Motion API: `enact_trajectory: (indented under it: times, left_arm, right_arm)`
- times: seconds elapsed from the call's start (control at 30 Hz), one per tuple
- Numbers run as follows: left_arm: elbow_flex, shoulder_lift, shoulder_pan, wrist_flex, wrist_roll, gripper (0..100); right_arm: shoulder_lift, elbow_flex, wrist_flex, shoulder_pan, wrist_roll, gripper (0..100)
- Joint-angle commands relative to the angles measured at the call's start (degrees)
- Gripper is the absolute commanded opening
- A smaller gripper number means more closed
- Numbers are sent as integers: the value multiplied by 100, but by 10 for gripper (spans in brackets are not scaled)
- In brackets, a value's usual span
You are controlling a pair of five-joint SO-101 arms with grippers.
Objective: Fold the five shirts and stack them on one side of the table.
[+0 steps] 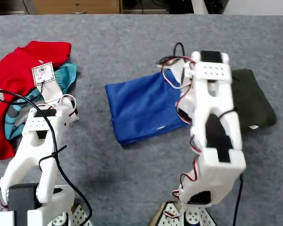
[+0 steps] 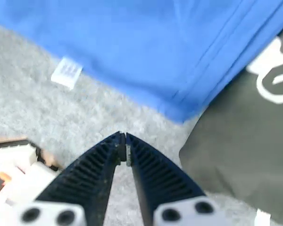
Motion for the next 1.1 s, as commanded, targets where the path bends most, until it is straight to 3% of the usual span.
enact_trajectory:
  times: [0.0,0.5,0.87,1.07]
  left_arm:
    - [-18,-31,35,-88,-18,18]
    - [-9,-40,35,-88,-9,18]
    - [-9,-40,35,-88,-18,18]
    - [-9,-40,35,-88,-9,18]
  right_arm:
    - [-673,136,-70,321,79,5]
    - [-365,-646,-501,-796,-1116,5]
    - [840,-259,-835,479,-923,5]
    - [1200,-295,-1389,514,-756,5]
